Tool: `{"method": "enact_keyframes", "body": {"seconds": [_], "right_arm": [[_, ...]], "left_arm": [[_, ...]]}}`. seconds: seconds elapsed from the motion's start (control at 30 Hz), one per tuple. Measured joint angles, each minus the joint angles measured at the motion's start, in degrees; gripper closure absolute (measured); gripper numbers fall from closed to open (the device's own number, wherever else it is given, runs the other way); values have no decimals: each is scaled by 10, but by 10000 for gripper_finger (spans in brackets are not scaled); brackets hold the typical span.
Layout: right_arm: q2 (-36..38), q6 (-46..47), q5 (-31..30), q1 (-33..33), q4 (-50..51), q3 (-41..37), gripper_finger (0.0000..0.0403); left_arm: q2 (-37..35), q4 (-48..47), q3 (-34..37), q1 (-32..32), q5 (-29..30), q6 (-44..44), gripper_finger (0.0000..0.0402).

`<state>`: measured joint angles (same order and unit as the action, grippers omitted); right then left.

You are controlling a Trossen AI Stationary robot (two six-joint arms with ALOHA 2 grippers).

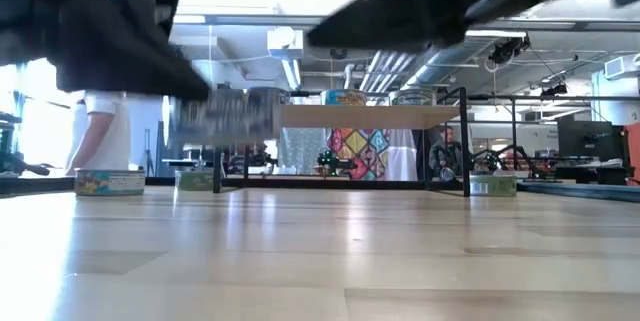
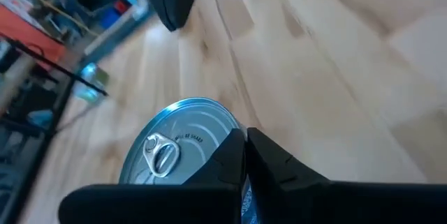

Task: Stack canned seafood by type on shelf
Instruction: Stack the blue tuna can on top of the other blue tuna can on the shelf

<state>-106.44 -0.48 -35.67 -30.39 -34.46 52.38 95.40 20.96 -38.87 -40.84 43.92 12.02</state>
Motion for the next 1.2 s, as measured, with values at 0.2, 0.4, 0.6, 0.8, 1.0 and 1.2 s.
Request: {"method": "enact_keyframes", "body": {"seconds": [0.2,0.4,0.6,0.8,1.0,1.2], "right_arm": [[81,-62,-148,-51,60,0,401],[159,-99,-216,-69,164,0,401],[171,-57,-93,17,349,-12,401],[172,-25,-6,139,354,-72,401],[172,-24,81,214,294,-114,401],[173,-31,94,265,154,-151,401]], "left_arm": [[-90,-18,-6,7,29,75,401],[-239,-99,-39,119,-42,205,401],[-343,-173,-82,354,-240,292,401],[-314,-226,-125,622,-449,340,401],[-235,-235,-172,778,-537,367,401],[-166,-241,-192,826,-555,405,401]]}}
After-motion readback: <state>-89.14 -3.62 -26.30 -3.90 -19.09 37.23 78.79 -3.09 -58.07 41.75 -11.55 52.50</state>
